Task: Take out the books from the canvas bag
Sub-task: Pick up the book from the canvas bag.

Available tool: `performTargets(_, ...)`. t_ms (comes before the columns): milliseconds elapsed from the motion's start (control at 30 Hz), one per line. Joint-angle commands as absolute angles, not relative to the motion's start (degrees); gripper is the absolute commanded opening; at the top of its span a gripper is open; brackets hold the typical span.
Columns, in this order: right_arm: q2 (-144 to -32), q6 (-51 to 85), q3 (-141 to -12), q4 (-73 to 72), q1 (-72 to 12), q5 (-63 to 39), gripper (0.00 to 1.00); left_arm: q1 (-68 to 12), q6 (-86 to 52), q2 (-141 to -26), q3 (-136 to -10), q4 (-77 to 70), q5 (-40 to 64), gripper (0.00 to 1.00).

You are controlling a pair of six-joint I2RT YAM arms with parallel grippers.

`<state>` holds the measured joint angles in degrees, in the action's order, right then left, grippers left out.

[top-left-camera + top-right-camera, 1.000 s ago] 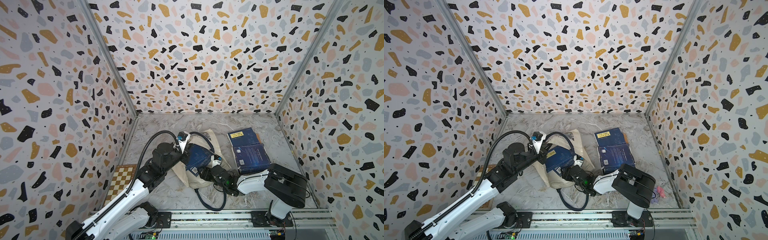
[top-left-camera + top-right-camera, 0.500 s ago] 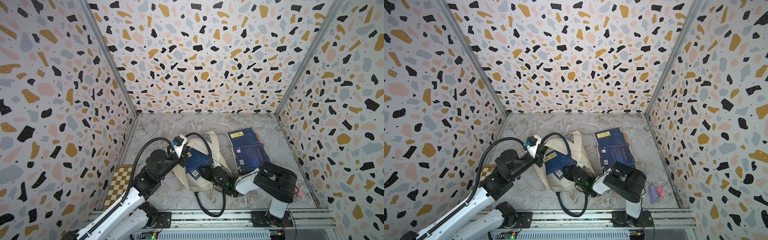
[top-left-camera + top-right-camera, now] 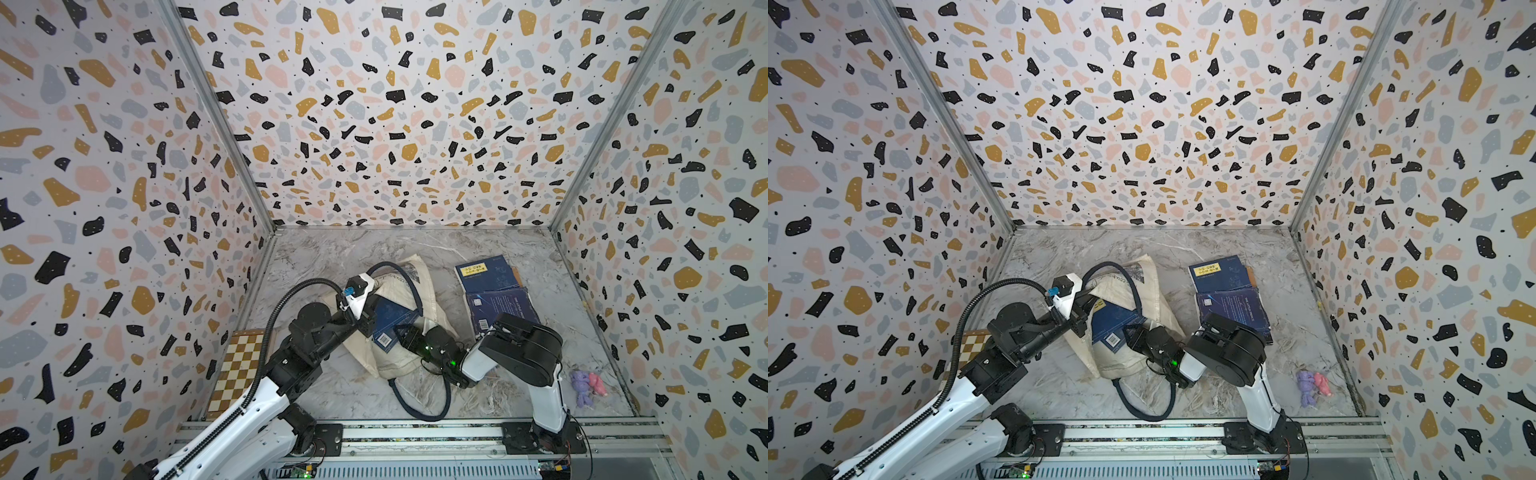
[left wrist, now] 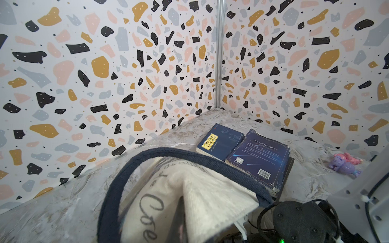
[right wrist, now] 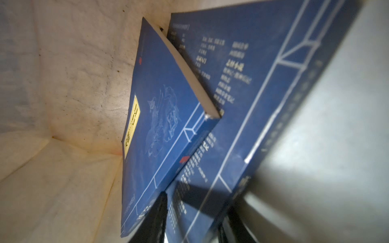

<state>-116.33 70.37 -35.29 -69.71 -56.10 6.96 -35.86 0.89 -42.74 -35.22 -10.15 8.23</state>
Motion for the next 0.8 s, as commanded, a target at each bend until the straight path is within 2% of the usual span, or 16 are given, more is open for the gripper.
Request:
performTargets(0, -118.80, 69.18, -36.51, -70.12, -55.40, 5.97, 0.37, -36.31, 0.97, -40.81, -36.45, -21.77, 10.72, 0.00)
performTargets(133, -118.63, 67.52, -37.81, -71.09, -55.37, 4.68, 0.27, -36.32, 0.66, -41.22, -36.54, -21.59, 11.01, 0.00)
performTargets(233, -117.37, 66.64, -37.84, -70.40, -55.44, 4.14, 0.24, -36.35, 0.86, -41.68, -36.90, -20.89, 10.26, 0.00)
performTargets(500, -111.20, 64.06, -34.35, -68.42, -55.66, 5.62, 0.10, -36.39, 1.03, -44.87, -39.59, -15.42, 4.08, 0.00)
performTargets(767, -105.25, 60.21, -33.05, -62.59, -58.04, 8.46, 0.04, -36.39, 1.12, -48.78, -42.39, -10.37, 0.06, 0.00)
